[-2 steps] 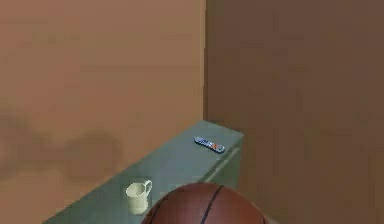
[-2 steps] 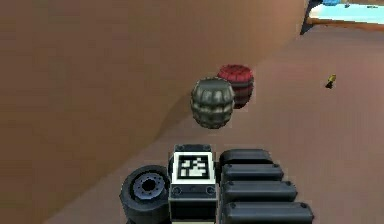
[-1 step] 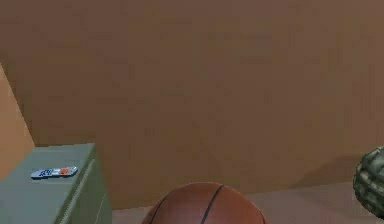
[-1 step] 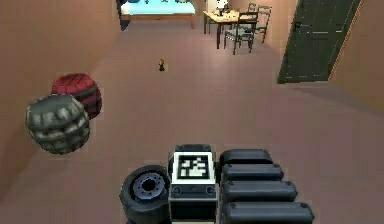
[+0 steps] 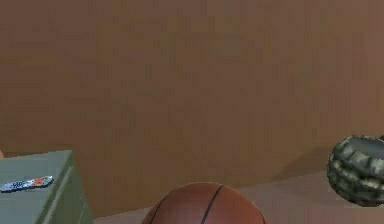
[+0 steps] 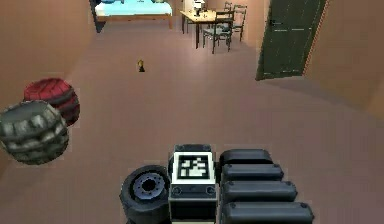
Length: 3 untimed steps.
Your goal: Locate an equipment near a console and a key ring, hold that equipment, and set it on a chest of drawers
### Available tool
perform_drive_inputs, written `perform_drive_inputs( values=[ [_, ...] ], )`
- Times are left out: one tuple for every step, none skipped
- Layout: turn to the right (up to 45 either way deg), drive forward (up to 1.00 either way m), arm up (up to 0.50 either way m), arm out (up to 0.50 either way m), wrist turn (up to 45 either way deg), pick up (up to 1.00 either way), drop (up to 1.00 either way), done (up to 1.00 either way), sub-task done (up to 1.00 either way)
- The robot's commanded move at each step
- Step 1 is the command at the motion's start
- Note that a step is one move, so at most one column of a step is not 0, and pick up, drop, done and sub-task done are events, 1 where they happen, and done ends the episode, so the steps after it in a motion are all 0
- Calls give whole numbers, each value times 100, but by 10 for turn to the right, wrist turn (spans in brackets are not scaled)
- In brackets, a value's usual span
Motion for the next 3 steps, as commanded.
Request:
perform_drive_inputs(
  values=[
    [-450, 0, 0, 0, 0, 0, 0, 0, 0],
    [-450, 0, 0, 0, 0, 0, 0, 0, 0],
    [-270, 0, 0, 0, 0, 0, 0, 0, 0]
  ],
)
